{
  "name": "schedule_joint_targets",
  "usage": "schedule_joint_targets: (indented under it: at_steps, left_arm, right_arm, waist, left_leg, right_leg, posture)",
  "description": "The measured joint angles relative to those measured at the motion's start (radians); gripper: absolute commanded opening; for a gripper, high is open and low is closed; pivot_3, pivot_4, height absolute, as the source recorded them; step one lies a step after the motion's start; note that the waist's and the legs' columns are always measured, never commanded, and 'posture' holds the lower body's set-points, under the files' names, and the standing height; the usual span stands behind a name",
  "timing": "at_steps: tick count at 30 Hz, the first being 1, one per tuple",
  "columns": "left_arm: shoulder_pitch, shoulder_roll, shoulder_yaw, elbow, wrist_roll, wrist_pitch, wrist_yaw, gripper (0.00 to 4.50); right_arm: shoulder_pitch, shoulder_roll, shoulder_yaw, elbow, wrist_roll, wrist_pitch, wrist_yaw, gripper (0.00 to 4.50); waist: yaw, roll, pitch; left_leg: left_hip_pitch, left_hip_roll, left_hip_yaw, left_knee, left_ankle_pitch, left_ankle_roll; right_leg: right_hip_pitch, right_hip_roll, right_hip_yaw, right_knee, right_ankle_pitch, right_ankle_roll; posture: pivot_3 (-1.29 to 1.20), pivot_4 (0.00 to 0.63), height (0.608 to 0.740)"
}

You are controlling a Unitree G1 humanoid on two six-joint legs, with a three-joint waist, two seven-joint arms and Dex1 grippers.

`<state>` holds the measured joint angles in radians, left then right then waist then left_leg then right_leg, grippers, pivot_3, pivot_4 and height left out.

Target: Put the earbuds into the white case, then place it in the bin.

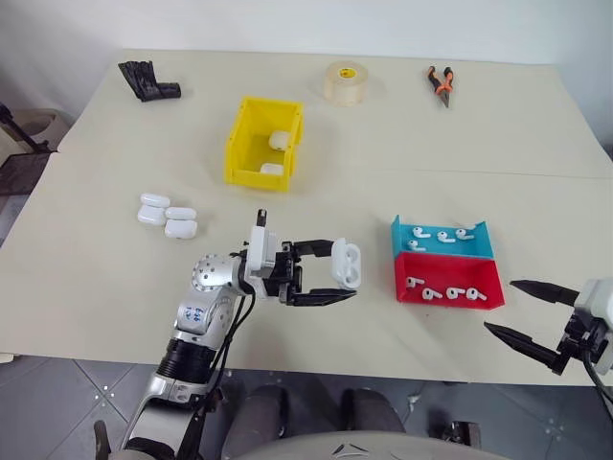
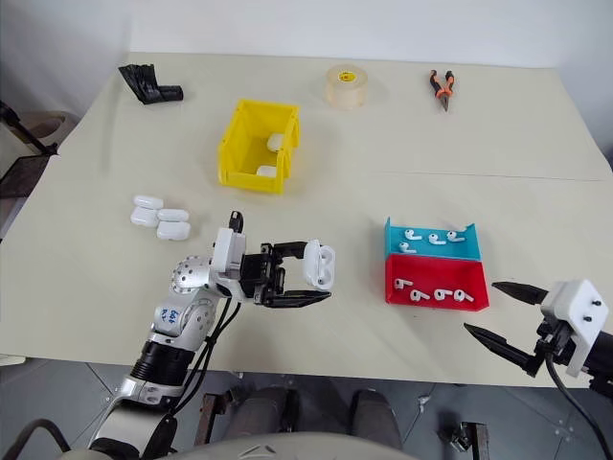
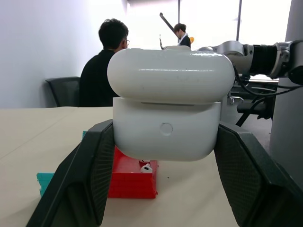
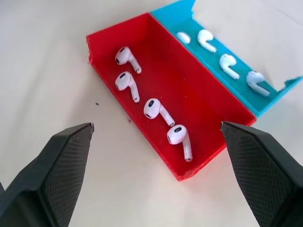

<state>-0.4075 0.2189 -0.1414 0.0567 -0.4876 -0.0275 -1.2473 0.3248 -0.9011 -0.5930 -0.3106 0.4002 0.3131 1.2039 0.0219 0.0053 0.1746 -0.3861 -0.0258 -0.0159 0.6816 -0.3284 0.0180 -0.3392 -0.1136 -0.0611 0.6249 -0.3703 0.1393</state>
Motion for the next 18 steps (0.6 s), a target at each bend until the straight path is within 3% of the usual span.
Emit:
schedule_joint_targets:
  at_steps: [10, 13, 18]
  left_arm:
    - [0.005, -0.008, -0.010, -0.008, 0.000, 0.021, -0.006, 2.77]
    - [0.008, -0.014, -0.020, -0.014, 0.000, 0.025, -0.006, 2.77]
    - [0.009, -0.022, -0.035, -0.018, 0.000, 0.028, -0.006, 2.77]
  right_arm:
    - [-0.172, -0.379, 0.251, -0.080, -0.037, 0.437, -0.081, 4.47]
    - [-0.242, -0.441, 0.325, -0.077, -0.052, 0.502, -0.097, 4.47]
    - [-0.371, -0.451, 0.466, -0.047, -0.080, 0.517, -0.116, 4.47]
  waist:
    - [0.011, 0.000, 0.000]
    - [0.009, -0.001, 0.000]
    - [0.003, -0.001, 0.001]
  left_leg:
    - [-0.003, -0.002, -0.004, 0.001, 0.000, 0.001]
    - [-0.003, -0.001, -0.004, 0.001, 0.000, 0.001]
    - [-0.003, -0.001, -0.003, 0.001, 0.000, 0.001]
  right_leg:
    - [0.000, -0.002, 0.000, -0.002, 0.000, 0.000]
    - [0.000, -0.002, 0.000, -0.003, 0.000, 0.000]
    - [0.000, -0.002, 0.000, -0.003, 0.000, 0.000]
  posture:
    - [0.00, 0.150, 0.740]
    - [0.00, 0.150, 0.740]
    - [0.00, 0.150, 0.740]
